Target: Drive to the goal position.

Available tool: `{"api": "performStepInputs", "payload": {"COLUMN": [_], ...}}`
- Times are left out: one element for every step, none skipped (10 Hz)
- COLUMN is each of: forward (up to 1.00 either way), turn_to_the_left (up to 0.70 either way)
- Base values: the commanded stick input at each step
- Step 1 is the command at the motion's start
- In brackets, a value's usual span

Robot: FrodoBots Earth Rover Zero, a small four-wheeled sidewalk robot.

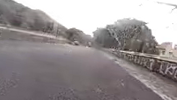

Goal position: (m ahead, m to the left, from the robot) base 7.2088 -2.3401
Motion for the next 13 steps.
{"api": "performStepInputs", "payload": {"forward": [0.70,0.70,0.70,0.70,0.70,0.70,0.70,0.70,0.70,0.70,0.70,0.60,0.29], "turn_to_the_left": [0.00,0.00,0.00,0.00,0.00,0.00,0.00,0.00,0.00,0.00,0.00,0.00,0.00]}}
